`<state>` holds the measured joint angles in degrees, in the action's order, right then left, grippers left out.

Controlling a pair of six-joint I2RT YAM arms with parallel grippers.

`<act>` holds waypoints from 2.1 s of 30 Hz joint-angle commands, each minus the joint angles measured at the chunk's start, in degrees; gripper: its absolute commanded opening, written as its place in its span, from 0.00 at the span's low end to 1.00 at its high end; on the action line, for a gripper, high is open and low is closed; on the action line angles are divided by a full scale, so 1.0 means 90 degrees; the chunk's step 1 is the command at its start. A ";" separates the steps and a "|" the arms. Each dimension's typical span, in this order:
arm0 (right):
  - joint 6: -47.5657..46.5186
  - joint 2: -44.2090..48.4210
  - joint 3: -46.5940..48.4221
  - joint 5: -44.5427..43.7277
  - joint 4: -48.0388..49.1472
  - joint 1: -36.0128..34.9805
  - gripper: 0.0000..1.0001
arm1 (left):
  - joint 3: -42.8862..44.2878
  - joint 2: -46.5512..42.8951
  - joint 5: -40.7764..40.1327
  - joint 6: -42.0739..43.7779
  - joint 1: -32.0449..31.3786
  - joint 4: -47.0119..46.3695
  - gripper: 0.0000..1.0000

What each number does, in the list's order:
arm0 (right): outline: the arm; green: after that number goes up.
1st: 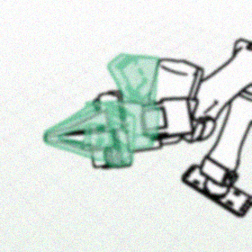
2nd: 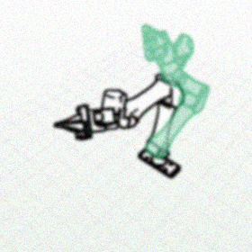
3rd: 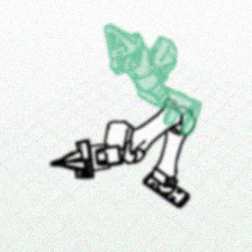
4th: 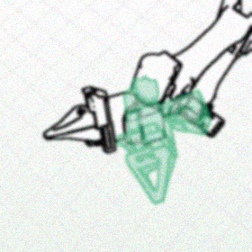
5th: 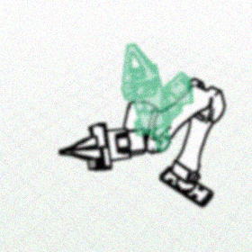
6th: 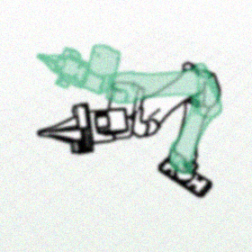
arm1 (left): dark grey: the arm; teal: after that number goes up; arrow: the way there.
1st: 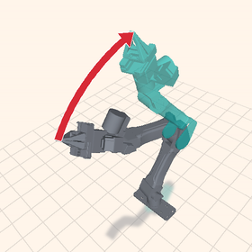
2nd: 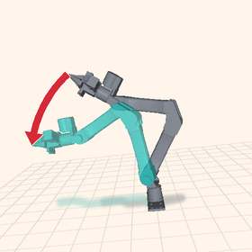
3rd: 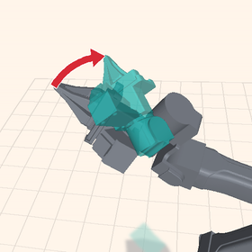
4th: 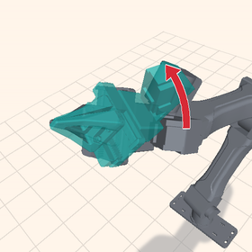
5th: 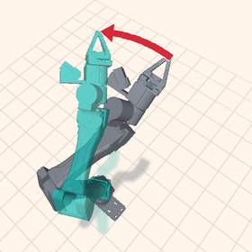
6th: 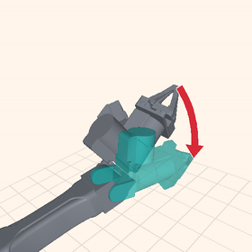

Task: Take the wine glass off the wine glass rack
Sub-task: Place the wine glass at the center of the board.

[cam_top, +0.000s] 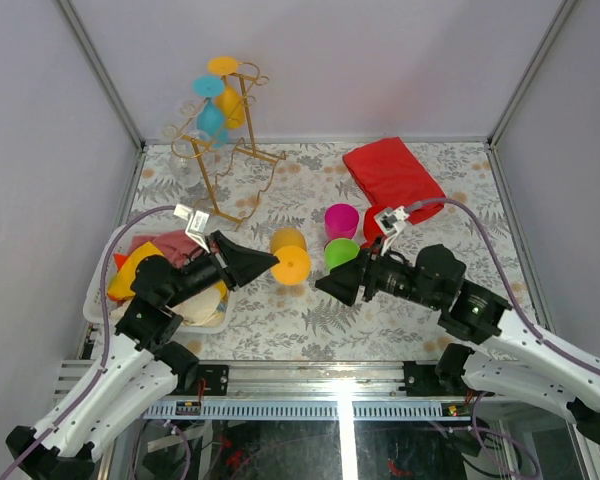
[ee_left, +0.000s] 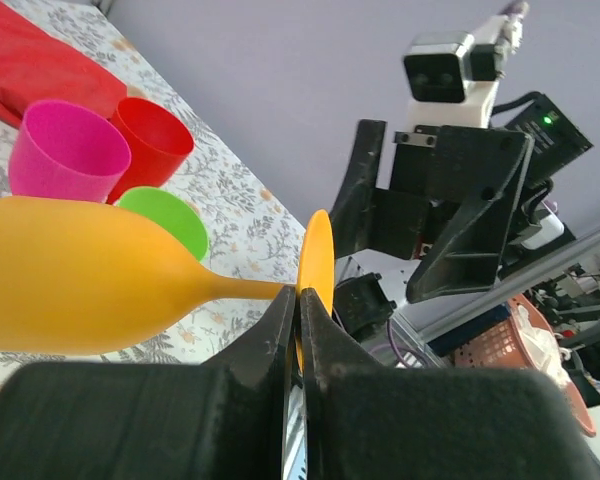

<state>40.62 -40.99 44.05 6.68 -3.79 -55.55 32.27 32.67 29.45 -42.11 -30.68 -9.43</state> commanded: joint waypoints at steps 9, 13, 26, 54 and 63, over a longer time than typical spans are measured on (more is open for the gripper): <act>0.0633 -0.0977 0.0144 0.1370 0.1518 -0.0039 0.55 | -0.0337 -0.0476 0.0219 -0.0613 -0.0357 -0.0361 0.00; 0.0515 -0.1118 0.0191 0.1453 0.1728 -0.0039 0.36 | -0.0366 -0.0592 0.0268 -0.0666 -0.0361 -0.0244 0.00; -0.0209 -0.1156 0.0389 0.1580 0.1875 -0.0041 0.00 | -0.0481 -0.0593 0.0692 -0.0761 -0.0571 0.0081 0.14; -0.0941 -0.0531 0.0467 0.1623 0.0856 -0.0040 0.00 | -0.0876 0.0424 -0.1529 -0.0844 -0.2687 -0.1782 0.22; -0.0953 -0.0338 0.0407 0.1632 0.0681 -0.0041 0.00 | -0.1085 0.0342 -0.1976 -0.0869 -0.2729 -0.2402 0.24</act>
<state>32.97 -45.54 46.11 20.45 1.13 -55.61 23.24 35.94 15.35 -50.15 -55.13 -23.79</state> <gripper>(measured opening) 0.020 0.239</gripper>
